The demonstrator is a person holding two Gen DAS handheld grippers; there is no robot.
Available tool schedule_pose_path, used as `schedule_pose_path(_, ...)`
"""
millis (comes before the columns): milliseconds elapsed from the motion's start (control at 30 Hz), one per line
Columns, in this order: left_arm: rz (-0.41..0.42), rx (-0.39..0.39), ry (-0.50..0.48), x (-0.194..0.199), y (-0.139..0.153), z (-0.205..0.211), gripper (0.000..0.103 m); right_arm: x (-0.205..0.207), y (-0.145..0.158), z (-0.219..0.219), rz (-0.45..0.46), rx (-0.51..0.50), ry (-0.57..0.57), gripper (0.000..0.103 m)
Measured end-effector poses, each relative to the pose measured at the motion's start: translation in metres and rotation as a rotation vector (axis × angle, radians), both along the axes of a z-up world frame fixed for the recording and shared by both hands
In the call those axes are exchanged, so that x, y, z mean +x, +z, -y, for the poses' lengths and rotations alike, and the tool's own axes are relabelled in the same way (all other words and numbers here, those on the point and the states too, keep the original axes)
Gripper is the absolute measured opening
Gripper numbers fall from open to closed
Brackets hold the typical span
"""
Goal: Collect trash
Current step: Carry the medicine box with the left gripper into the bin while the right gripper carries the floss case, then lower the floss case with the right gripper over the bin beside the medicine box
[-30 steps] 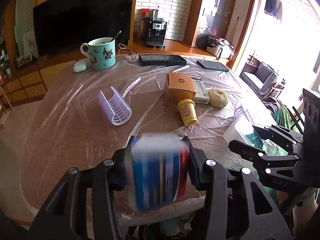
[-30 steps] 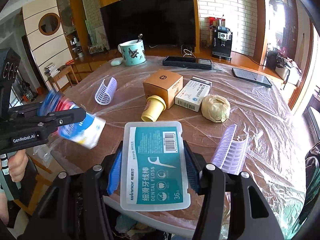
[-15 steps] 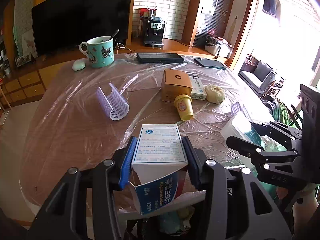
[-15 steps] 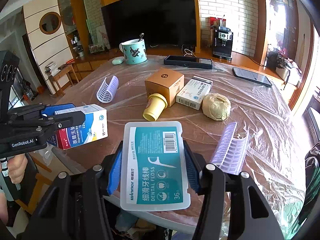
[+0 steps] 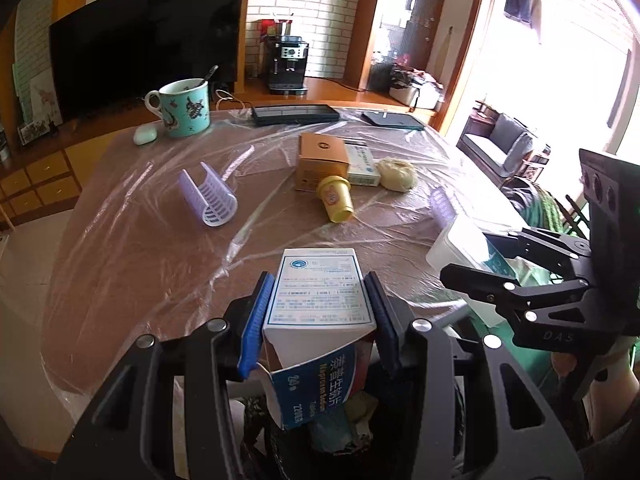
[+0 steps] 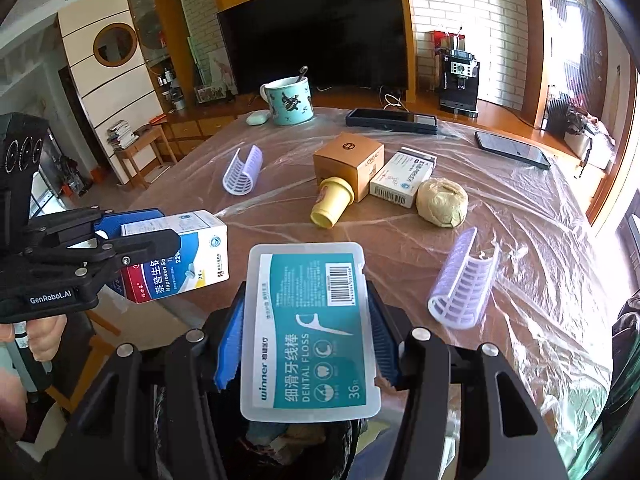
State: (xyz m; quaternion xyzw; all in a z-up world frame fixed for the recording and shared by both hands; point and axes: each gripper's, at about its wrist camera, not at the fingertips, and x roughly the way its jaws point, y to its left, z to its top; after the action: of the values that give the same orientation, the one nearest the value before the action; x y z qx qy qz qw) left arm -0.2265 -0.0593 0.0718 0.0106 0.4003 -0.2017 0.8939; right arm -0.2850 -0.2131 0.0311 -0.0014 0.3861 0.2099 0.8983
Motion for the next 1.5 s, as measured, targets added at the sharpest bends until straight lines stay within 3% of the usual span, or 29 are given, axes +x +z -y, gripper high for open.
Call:
schedule_pose_path(600, -0.016, -0.013, -0.096, -0.042, 0.003, 0.006, 0.047, -0.045, 0.005, 0.005, -0.013, 0.007, 0.034, 0.054)
schedule_pose_path(1500, -0.109, 0.065, -0.143, -0.072, -0.039, 0.019, 0.047, -0.074, -0.028, -0.005, -0.103, -0.036, 0.074, 0.054)
